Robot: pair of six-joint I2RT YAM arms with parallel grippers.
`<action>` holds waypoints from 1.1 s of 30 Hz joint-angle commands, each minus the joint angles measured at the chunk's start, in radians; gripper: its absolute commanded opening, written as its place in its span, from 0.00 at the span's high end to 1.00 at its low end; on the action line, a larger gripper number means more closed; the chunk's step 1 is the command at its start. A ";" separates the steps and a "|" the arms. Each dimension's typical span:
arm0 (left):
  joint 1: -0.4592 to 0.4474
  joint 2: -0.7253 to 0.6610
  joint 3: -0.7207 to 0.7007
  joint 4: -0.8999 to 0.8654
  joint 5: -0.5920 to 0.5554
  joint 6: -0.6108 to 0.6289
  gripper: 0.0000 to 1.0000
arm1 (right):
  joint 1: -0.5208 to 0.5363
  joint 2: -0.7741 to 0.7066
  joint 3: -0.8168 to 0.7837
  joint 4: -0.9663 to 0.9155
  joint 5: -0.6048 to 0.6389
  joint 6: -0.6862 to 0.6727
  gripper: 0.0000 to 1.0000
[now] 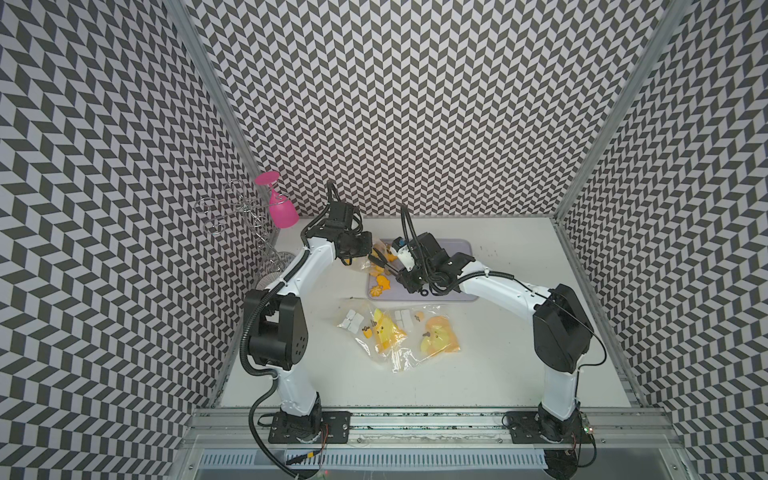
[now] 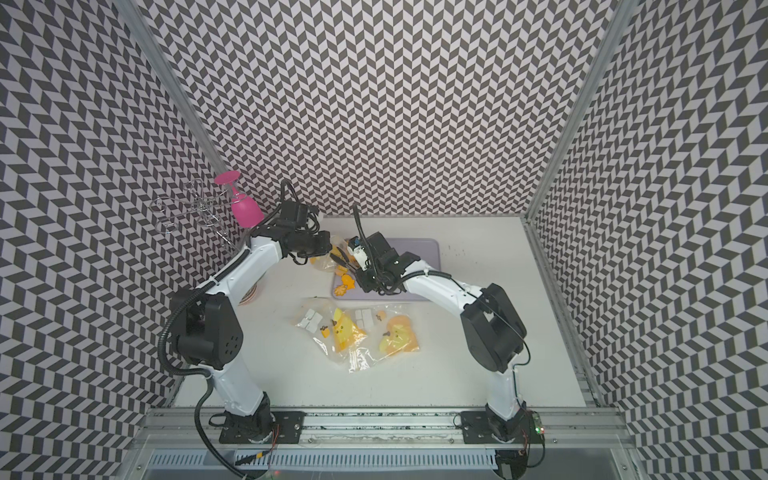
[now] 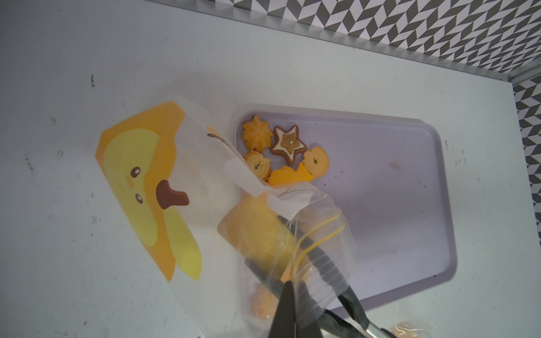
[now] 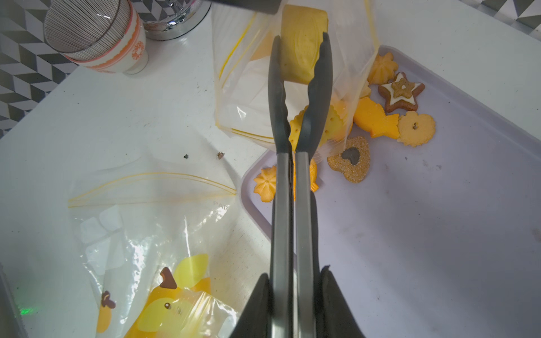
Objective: Put the cookies into a resealable bag to prevent moisture
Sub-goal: Place the cookie in the ziploc bag.
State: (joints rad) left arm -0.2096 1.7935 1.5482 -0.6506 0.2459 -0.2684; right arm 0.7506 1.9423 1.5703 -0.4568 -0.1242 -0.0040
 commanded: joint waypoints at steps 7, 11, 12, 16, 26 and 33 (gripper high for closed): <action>-0.005 0.006 -0.007 0.020 0.001 0.015 1.00 | 0.003 0.091 0.096 -0.082 0.091 -0.002 0.89; -0.006 0.005 -0.007 0.019 -0.001 0.015 1.00 | 0.002 0.101 0.113 -0.123 0.103 0.004 0.89; -0.005 0.005 -0.007 0.019 -0.001 0.016 1.00 | 0.003 0.096 0.114 -0.123 0.104 0.004 0.89; -0.005 0.006 -0.007 0.019 -0.002 0.015 1.00 | 0.002 0.047 0.117 -0.106 0.078 -0.002 0.89; -0.005 0.011 -0.007 0.020 0.009 0.015 1.00 | 0.004 0.008 0.141 -0.073 0.050 -0.006 0.76; -0.005 0.012 -0.008 0.021 0.013 0.015 1.00 | 0.003 0.017 0.160 -0.082 0.037 -0.002 0.65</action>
State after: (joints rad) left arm -0.2100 1.7947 1.5467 -0.6506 0.2489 -0.2623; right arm 0.7506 1.9831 1.6962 -0.5770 -0.0795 0.0010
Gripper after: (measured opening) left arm 0.048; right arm 0.352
